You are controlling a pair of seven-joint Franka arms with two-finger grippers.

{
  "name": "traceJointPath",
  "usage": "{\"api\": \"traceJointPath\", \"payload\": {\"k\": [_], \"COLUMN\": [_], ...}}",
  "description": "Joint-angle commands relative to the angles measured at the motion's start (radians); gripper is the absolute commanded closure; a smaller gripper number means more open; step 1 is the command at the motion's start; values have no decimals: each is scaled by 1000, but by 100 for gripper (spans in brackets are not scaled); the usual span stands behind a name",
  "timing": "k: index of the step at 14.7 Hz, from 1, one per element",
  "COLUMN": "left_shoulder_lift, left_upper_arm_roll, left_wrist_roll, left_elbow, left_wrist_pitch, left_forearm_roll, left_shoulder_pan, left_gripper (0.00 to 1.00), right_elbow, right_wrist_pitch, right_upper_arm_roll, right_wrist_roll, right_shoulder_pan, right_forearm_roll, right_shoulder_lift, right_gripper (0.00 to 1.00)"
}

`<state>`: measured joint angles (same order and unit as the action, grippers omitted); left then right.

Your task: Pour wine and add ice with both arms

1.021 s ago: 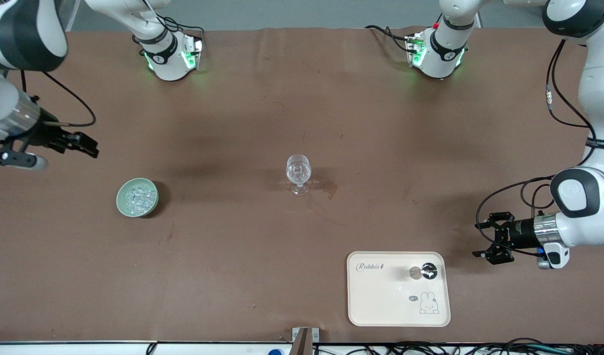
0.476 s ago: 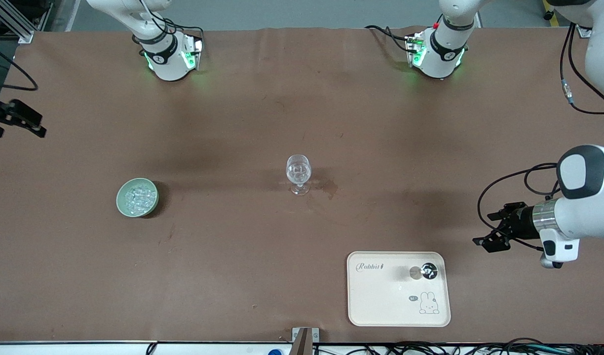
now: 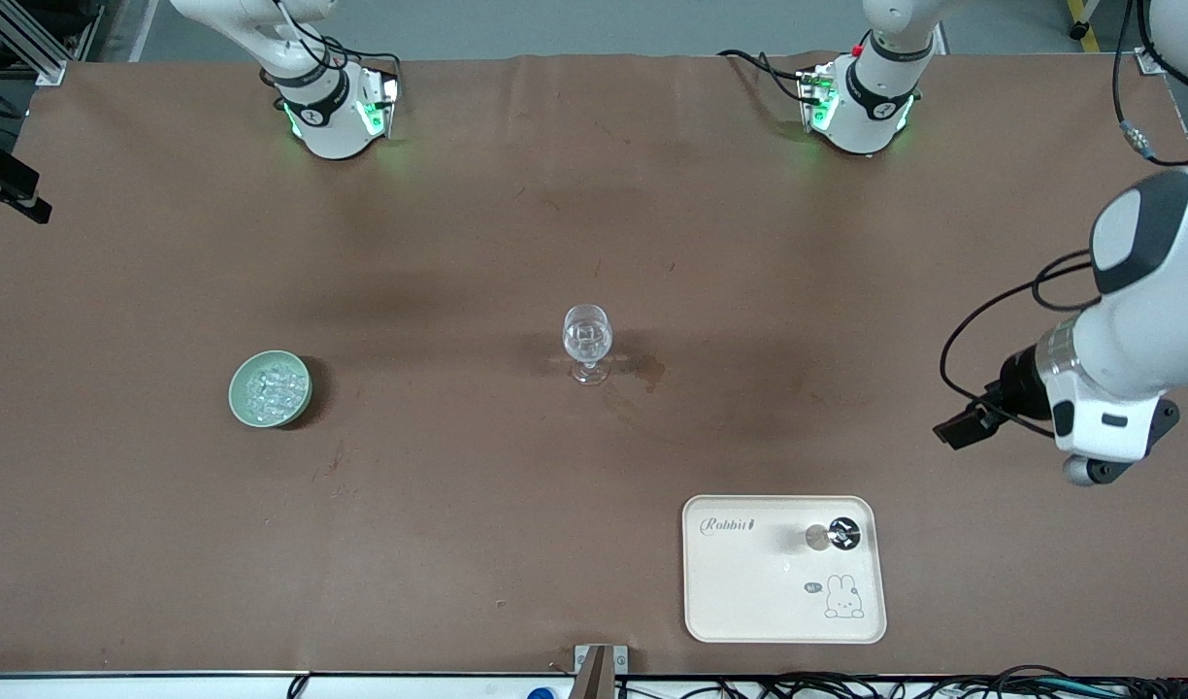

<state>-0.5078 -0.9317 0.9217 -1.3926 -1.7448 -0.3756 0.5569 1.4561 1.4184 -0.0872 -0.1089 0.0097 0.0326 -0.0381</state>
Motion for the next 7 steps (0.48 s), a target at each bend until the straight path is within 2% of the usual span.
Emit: {"api": "traceJointPath", "payload": {"k": [1, 4, 5, 7], "left_shoulder_lift": [97, 167, 208, 271], "left_upper_arm_roll": [1, 26, 66, 187], "left_wrist_roll": [-97, -361, -436, -497], "left_elbow": [-23, -26, -32, -36], "left_wrist_pitch": [25, 27, 27, 45], "left_forearm_roll": [-17, -2, 10, 122], "left_shoulder_pan": [11, 6, -9, -83], "left_gripper": [0, 0, 0, 0], "right_elbow": [-20, -19, -19, -19], "right_wrist_pitch": [-55, -44, -42, -41], "right_upper_arm_roll": [1, 0, 0, -2], "right_wrist_roll": [17, 18, 17, 17], "right_shoulder_pan": [15, 6, 6, 6], "right_forearm_roll": [13, 9, 7, 6], "right_shoulder_lift": [17, 23, 26, 29], "right_gripper": [3, 3, 3, 3]}}
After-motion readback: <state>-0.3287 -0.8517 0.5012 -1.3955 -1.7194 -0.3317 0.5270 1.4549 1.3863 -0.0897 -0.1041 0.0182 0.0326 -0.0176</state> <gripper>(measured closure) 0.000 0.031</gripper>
